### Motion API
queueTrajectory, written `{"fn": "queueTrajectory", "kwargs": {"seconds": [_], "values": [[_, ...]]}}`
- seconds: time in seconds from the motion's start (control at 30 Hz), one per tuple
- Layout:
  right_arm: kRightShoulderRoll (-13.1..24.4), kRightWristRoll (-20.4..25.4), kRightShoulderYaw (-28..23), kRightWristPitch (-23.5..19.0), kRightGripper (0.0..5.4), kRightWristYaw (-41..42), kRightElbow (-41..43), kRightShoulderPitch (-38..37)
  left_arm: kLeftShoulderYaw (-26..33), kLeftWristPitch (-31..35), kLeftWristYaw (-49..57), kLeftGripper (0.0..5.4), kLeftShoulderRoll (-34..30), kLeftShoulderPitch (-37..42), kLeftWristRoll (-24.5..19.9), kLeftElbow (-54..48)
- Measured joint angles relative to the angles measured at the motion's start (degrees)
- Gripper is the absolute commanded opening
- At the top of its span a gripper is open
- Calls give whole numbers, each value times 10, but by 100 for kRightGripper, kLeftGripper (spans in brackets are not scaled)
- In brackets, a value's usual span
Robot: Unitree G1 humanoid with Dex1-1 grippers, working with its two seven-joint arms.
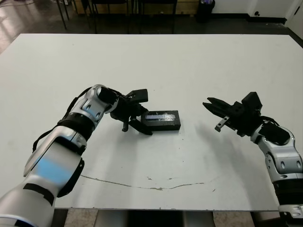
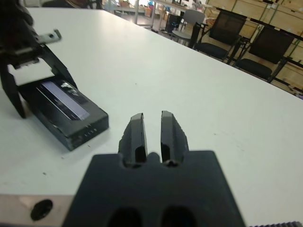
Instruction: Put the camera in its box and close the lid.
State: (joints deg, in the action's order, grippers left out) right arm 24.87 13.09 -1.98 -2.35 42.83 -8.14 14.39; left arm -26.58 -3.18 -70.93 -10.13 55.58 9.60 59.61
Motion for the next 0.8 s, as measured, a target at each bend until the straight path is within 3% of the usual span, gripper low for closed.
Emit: {"fn": "queueTrajectory", "kwargs": {"seconds": [0.33, 0.53, 0.8], "values": [[8, 10, -7, -27, 0, -8, 43, -22, -22, -3, -2, 139, 19, 35, 28, 45], [7, 10, -1, -27, 0, -12, 47, -22, -41, -33, -12, 269, -11, 19, 46, -21], [-1, 4, 12, -26, 0, -12, 31, -14, -25, -49, -21, 438, -71, -27, 27, -87]]}}
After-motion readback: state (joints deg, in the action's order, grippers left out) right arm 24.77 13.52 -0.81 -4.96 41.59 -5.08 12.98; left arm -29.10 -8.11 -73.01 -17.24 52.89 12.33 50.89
